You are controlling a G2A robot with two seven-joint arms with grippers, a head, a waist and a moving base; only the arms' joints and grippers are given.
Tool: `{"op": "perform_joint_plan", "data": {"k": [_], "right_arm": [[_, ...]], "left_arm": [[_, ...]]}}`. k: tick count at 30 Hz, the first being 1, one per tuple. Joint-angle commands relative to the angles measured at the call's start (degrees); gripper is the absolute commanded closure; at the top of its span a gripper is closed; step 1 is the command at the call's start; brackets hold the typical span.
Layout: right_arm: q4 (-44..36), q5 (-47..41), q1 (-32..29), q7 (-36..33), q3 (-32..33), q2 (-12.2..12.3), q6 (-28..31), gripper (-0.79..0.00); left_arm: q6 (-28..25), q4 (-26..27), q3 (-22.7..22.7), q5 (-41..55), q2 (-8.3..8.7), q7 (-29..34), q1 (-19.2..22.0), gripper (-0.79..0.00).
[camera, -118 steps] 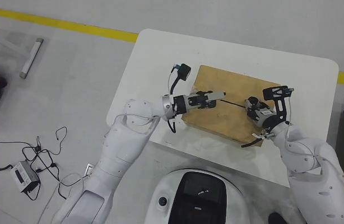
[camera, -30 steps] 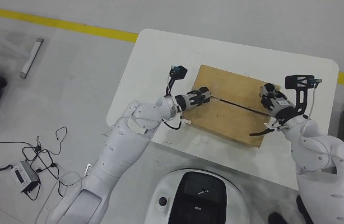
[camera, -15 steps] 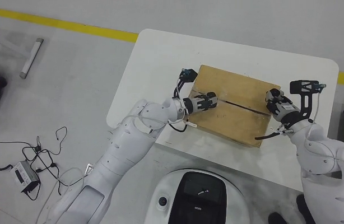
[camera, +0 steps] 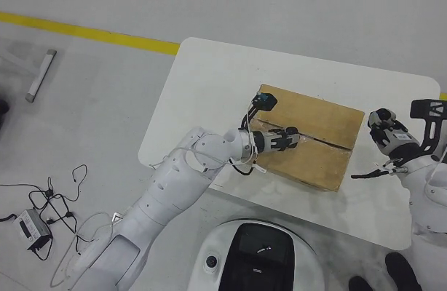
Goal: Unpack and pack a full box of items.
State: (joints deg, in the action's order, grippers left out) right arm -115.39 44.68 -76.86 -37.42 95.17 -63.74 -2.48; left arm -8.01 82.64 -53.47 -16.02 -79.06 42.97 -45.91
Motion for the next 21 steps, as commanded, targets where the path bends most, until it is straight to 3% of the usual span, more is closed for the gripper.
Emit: {"op": "perform_joint_plan", "data": {"k": [1,4,7,8,9,10,16,21], "right_arm": [[-0.03,-0.5,0.1,0.09,0.35,0.03,0.23,0.0],[0.24,-1.47,0.43,0.99,0.56,0.04,1.03,0.0],[0.33,-2.27,0.81,1.61,0.09,0.02,1.81,0.0],[0.38,-2.42,1.0,1.91,-0.23,0.01,2.09,0.0],[0.4,-2.72,1.2,2.29,-0.76,-0.03,2.48,0.0],[0.38,-2.88,1.38,2.48,-1.41,-0.06,2.9,0.0],[1.19,-3.53,2.48,4.3,-6.3,-0.43,4.09,0.0],[1.41,-3.21,3.01,6.36,-12.12,-0.93,5.39,0.0]], "left_arm": [[-0.61,0.71,-0.73,-0.12,0.15,-0.81,-0.32,0.0],[-0.52,2.78,-3.15,-0.34,0.7,-1.51,-1.45,-0.04],[0.15,6.05,-6.23,-0.33,1.41,-1.9,-3.32,-0.2],[0.33,7.34,-7.27,-0.78,1.67,-1.93,-3.97,-0.286],[0.66,8.69,-8.56,-1.35,1.96,-2.38,-4.73,-0.462],[1.15,10.06,-9.91,-1.48,2.23,-2.9,-5.6,-0.785],[5.38,17.27,-18.29,-3.94,3.74,-6.05,-11.01,-0.785],[7.97,20.05,-24.51,-7.4,4.72,-9.45,-14.95,-0.785]]}}
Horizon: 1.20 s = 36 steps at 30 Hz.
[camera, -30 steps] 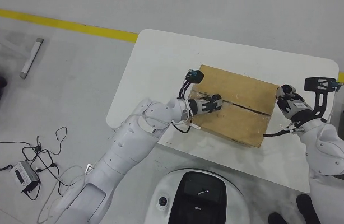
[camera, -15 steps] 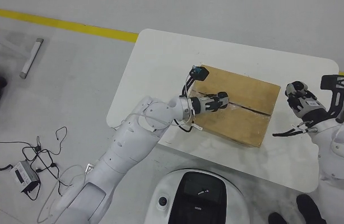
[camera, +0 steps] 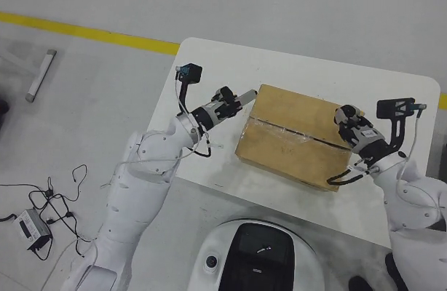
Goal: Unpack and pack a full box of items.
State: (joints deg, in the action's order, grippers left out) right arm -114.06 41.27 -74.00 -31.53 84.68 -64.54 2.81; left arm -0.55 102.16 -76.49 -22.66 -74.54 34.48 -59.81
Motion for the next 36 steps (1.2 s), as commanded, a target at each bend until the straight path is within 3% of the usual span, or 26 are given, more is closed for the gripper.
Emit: {"op": "perform_joint_plan", "data": {"k": [1,9,19,25,36], "right_arm": [[0.0,0.33,0.4,1.04,-3.26,-0.29,0.54,0.0],[4.59,4.61,6.41,5.02,-16.7,-2.12,-1.16,0.0],[15.54,7.6,15.4,6.69,-28.7,-5.13,-5.37,0.0],[17.2,8.42,15.11,5.37,-27.99,-5.38,-7.61,0.0],[9.78,10.39,6.69,-0.24,-16.33,-3.14,-7.1,0.0]], "left_arm": [[1.13,0.69,-2.8,-1.83,0.4,-1.76,-1.81,-0.785],[5.4,3.25,-9.81,-5.29,1.41,-4.57,-6.66,-0.785],[5.66,3.54,-10.19,-5.28,1.47,-4.59,-6.93,-0.785],[5.66,3.54,-10.19,-5.28,1.47,-4.59,-6.93,-0.785],[5.66,3.54,-10.19,-5.28,1.47,-4.59,-6.93,-0.785]]}}
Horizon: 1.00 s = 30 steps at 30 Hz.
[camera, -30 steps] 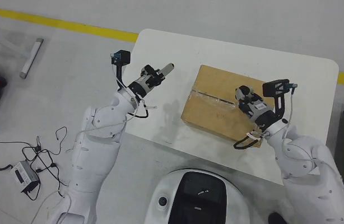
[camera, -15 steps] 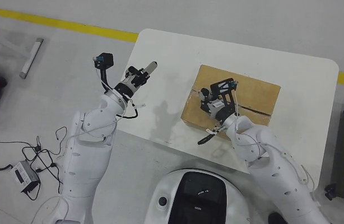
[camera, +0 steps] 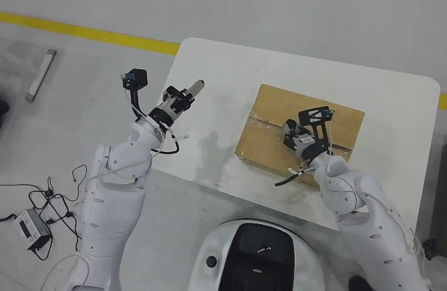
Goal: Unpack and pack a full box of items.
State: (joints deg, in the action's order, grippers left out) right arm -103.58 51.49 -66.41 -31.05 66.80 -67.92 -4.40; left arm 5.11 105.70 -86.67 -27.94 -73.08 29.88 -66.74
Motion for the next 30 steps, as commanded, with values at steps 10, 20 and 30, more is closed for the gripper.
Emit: {"op": "perform_joint_plan", "data": {"k": [10,20,30], "right_arm": [[-6.27,0.79,-7.91,-4.52,12.47,1.89,2.09,0.0],[-17.74,-0.33,-16.62,0.93,34.05,3.1,-0.56,0.0],[-24.3,-0.21,-26.58,3.75,51.93,3.48,6.69,0.0]], "left_arm": [[0.0,0.0,0.0,0.0,0.0,0.0,0.0,-0.785],[0.0,0.0,0.0,0.0,0.0,0.0,0.0,-0.785],[0.0,0.0,0.0,0.0,0.0,0.0,0.0,-0.785]]}}
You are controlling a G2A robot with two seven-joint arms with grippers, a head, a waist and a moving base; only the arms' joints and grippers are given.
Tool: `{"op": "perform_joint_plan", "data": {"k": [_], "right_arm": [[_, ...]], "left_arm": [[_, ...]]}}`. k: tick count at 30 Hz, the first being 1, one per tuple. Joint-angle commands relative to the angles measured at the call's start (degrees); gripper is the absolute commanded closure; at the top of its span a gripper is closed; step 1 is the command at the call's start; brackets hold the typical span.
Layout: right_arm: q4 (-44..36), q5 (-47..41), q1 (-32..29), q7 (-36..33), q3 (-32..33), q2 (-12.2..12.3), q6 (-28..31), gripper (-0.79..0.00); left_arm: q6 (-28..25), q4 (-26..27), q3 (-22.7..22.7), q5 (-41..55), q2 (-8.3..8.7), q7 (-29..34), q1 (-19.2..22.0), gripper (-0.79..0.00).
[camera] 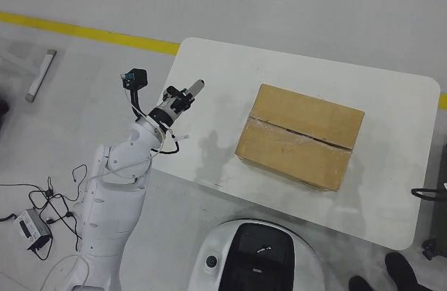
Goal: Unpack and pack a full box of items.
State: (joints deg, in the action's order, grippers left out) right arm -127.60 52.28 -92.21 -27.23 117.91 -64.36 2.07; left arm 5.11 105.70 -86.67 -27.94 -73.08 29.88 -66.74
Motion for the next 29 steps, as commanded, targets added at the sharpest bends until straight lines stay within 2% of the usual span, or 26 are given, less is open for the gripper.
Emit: {"op": "perform_joint_plan", "data": {"k": [1,2,3,5,7,8,11,14,17,21,29], "right_arm": [[-0.28,-1.0,-0.79,-0.07,0.82,-0.07,0.22,-0.203],[-0.28,-1.0,-0.79,-0.07,0.82,-0.07,0.22,-0.785],[-0.34,-1.05,-0.88,-0.03,0.92,-0.07,0.26,-0.006],[-0.3,-1.06,-0.82,-0.07,0.86,-0.07,0.25,-0.041],[-0.28,-1.01,-0.78,-0.07,0.82,-0.07,0.23,-0.153],[-0.28,-1.0,-0.78,-0.07,0.81,-0.07,0.22,-0.237],[-0.28,-1.0,-0.79,-0.07,0.81,-0.07,0.22,-0.425],[-0.28,-1.0,-0.79,-0.07,0.81,-0.07,0.22,-0.577],[-0.28,-1.0,-0.79,-0.07,0.82,-0.07,0.22,-0.696],[-0.28,-1.0,-0.79,-0.07,0.82,-0.07,0.22,-0.774],[-0.28,-1.0,-0.79,-0.07,0.82,-0.07,0.22,-0.785]], "left_arm": [[0.0,0.0,0.0,0.0,0.0,0.0,0.0,-0.785],[0.0,0.0,0.0,0.0,0.0,0.0,0.0,-0.785],[0.0,0.0,0.0,0.0,0.0,0.0,0.0,-0.785],[0.0,0.0,0.0,0.0,0.0,0.0,0.0,-0.785],[0.0,0.0,0.0,0.0,0.0,0.0,0.0,-0.785],[0.0,0.0,0.0,0.0,0.0,0.0,0.0,-0.785],[0.0,0.0,0.0,0.0,0.0,0.0,0.0,-0.785],[0.0,0.0,0.0,0.0,0.0,0.0,0.0,-0.785],[0.0,0.0,0.0,0.0,0.0,0.0,0.0,-0.785],[0.0,0.0,0.0,0.0,0.0,0.0,0.0,-0.785],[0.0,0.0,0.0,0.0,0.0,0.0,0.0,-0.785]]}}
